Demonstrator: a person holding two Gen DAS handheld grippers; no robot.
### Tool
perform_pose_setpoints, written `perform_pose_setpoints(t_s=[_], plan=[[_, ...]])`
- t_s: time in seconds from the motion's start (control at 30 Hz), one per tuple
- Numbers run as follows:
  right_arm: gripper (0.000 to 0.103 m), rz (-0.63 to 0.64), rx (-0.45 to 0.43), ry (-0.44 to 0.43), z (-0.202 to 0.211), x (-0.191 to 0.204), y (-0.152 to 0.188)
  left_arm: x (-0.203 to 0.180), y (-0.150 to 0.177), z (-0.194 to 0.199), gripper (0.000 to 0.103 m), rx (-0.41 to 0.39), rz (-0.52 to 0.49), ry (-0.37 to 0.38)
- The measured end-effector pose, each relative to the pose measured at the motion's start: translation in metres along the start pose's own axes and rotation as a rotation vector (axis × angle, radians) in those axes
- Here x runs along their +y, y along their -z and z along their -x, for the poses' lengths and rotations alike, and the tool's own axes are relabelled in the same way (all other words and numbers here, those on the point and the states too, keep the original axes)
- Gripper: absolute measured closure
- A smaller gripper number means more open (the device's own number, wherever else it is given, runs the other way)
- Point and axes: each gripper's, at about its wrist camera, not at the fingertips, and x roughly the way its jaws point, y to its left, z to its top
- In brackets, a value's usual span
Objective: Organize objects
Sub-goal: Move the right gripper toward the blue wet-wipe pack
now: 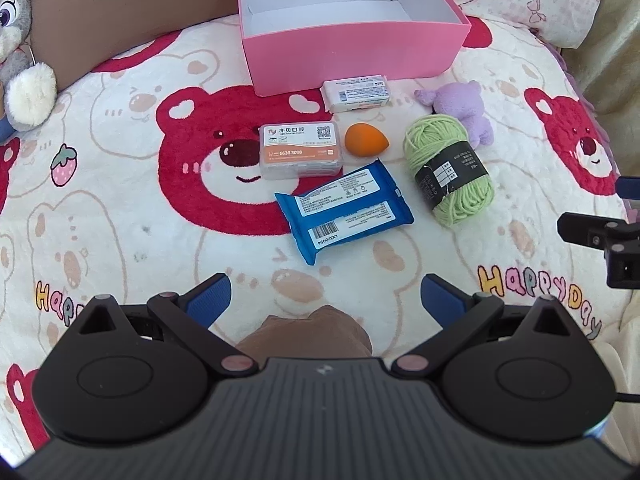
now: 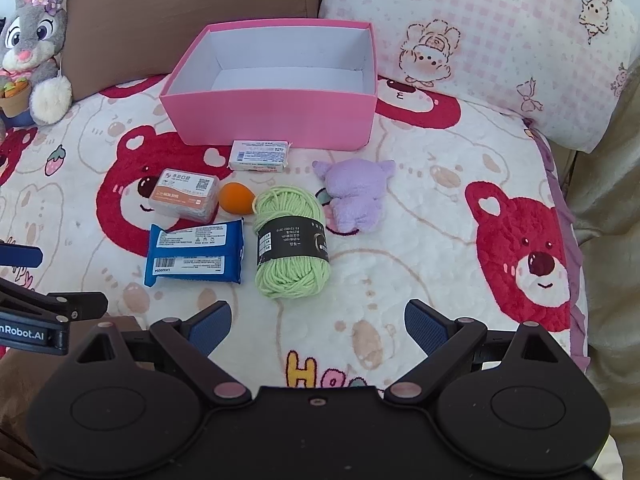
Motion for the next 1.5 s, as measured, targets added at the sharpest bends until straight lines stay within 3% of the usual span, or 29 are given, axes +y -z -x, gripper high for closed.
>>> perform_pose_setpoints(t_s=[0.77, 0.9, 1.03, 1.2, 1.3, 1.37, 1.5], plan=[[0.007, 0.009, -0.002, -0.015, 0.004, 0.004, 0.001, 0.008, 0.000, 0.005, 0.000, -0.006, 0.009, 0.006], [0.007, 0.010, -0.005, -0.017, 0.004, 0.004, 0.001, 0.016, -0.002, 0.003, 0.000, 0.017, 0.022, 0.041], [0.007, 0.022, -0.073, -0.087, 0.013, 0.008, 0.000, 0.029, -0.009, 0.007, 0.002, 0.025, 0.013, 0.047], [0.007, 0.088, -0.255, -0.201, 0.023, 0.025, 0.004, 0.046, -0.021, 0.020, 0.003, -0.018, -0.032, -0.015], [0.007, 0.156, -0.347, -0.229, 0.020, 0.040, 0.009, 0.059, -0.027, 0.023, 0.003, -0.044, -0.033, -0.003], [0.007, 0.157, -0.358, -0.264, 0.011, 0.045, 0.010, 0.066, -0.030, 0.022, 0.003, -0.065, -0.017, 0.010], [0.007, 0.158, -0.261, -0.344, -0.017, 0.057, 0.007, 0.071, -0.034, 0.012, 0.003, -0.104, -0.027, 0.019]])
